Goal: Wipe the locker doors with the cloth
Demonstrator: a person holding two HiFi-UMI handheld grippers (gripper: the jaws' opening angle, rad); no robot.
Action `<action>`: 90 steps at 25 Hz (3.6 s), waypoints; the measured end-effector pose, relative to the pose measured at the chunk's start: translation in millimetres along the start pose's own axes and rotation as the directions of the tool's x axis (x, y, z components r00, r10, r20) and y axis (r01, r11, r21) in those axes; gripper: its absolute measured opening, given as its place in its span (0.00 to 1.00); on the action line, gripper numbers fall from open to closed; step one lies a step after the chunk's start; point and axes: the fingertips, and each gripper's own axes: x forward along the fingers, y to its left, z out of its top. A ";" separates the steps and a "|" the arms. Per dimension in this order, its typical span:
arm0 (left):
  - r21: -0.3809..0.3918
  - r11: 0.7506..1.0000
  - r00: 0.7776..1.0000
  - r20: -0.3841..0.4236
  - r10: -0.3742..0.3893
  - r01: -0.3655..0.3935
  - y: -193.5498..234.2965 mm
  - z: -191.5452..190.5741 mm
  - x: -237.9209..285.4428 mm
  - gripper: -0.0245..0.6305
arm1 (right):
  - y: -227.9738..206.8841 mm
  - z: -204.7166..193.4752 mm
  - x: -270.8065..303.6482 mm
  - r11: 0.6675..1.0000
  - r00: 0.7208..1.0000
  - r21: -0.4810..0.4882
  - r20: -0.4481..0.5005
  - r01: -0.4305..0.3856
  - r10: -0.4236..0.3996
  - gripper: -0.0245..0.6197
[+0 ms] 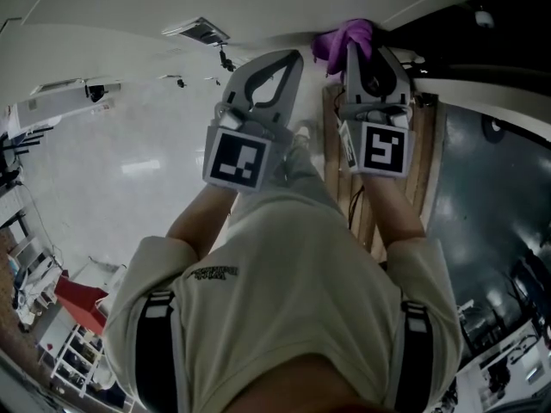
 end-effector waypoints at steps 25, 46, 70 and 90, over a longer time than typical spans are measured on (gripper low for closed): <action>0.042 0.996 0.968 0.244 0.065 -0.077 1.7 108.2 -90.0 0.04 | 44.7 151.2 -64.3 0.991 0.959 -0.104 0.264 -0.079 0.104 0.13; 0.095 0.983 0.916 0.387 0.108 -0.156 -1.2 164.3 -178.6 0.04 | 95.5 230.5 -135.5 0.969 0.878 -0.200 0.427 -0.145 0.219 0.13; 0.106 0.982 0.914 0.393 0.103 -0.157 4.1 162.7 -188.4 0.04 | 105.4 228.9 -137.0 0.963 0.882 -0.236 0.416 -0.132 0.223 0.12; 0.111 0.984 0.920 0.382 0.088 -0.140 7.5 159.5 -186.8 0.04 | 108.8 225.8 -131.0 0.964 0.889 -0.232 0.405 -0.128 0.216 0.12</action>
